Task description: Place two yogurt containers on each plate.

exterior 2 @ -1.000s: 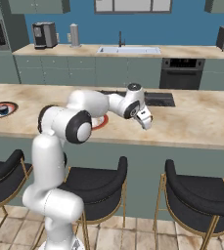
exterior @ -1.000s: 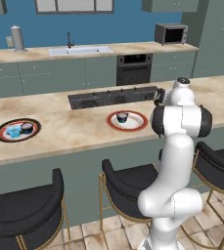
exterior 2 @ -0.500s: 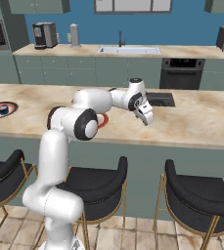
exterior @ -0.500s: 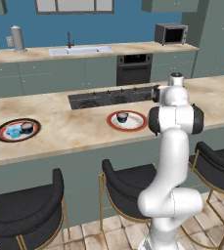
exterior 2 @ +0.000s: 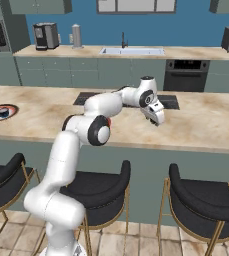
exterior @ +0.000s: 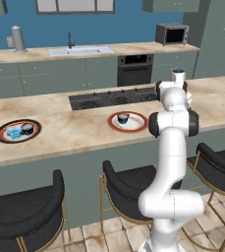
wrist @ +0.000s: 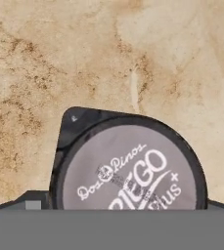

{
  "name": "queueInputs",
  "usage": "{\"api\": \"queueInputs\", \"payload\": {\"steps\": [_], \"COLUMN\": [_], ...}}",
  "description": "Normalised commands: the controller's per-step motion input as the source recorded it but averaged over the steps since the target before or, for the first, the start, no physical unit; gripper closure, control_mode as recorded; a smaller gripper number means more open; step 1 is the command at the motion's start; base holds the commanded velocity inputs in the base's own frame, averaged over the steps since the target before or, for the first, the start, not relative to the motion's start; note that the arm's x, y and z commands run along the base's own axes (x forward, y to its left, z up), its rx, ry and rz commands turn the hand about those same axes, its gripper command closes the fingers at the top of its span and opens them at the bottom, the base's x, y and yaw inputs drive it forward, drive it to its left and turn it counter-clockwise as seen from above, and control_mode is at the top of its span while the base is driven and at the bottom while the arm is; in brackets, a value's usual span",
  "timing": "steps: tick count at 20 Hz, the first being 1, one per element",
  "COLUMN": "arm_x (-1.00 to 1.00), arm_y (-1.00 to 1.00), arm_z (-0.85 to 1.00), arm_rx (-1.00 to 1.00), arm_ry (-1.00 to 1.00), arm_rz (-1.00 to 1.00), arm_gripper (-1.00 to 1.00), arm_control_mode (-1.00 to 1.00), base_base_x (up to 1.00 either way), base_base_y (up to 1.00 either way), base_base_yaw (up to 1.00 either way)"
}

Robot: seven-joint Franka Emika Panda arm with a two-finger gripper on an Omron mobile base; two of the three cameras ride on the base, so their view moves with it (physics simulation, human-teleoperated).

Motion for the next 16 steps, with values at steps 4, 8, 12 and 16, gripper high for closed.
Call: {"api": "queueInputs", "payload": {"steps": [4,8,12,16], "arm_x": [0.07,-0.02,-0.03,-0.56], "arm_y": [-0.61,-0.26,0.32,0.76], "arm_z": [-0.31,-0.70,-0.61,-0.88], "arm_rx": [0.04,0.00,-0.03,0.00], "arm_ry": [0.05,0.03,-0.05,-0.23], "arm_rz": [0.00,0.00,0.01,0.08], "arm_gripper": [-1.00,-1.00,1.00,1.00], "arm_control_mode": [-1.00,-1.00,-1.00,-1.00], "base_base_x": [0.00,0.00,0.00,0.00], "base_base_y": [0.00,0.00,0.00,0.00], "base_base_yaw": [0.00,0.00,0.00,0.00]}}
